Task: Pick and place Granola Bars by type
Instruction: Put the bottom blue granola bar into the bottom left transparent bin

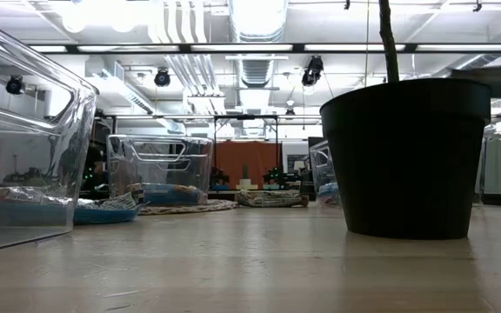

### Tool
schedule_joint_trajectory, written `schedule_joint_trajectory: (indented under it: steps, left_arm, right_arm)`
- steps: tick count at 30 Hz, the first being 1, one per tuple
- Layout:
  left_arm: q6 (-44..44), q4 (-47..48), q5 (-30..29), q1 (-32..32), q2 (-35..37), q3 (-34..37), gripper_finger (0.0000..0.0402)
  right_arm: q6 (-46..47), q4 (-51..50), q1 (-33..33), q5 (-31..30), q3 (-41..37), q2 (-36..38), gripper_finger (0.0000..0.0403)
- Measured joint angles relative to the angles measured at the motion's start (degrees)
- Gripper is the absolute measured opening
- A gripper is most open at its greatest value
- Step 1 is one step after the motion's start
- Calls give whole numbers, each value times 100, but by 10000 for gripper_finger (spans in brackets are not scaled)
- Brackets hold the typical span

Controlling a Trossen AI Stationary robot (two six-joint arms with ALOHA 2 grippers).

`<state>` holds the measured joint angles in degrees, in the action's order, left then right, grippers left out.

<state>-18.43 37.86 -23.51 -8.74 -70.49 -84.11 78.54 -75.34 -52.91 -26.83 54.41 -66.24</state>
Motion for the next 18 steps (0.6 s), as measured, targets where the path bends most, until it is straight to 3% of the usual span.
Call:
schedule_joint_trajectory:
  steps: [6, 18]
  left_arm:
    - [376, -11, 769, 778, 329, -5, 199]
    - [793, -70, 2172, 1999, 431, -5, 199]
  right_arm:
    - [-1110, -258, 1218, -490, 227, 532, 8]
    - [-3931, 100, 4038, -507, 1068, 954, 8]
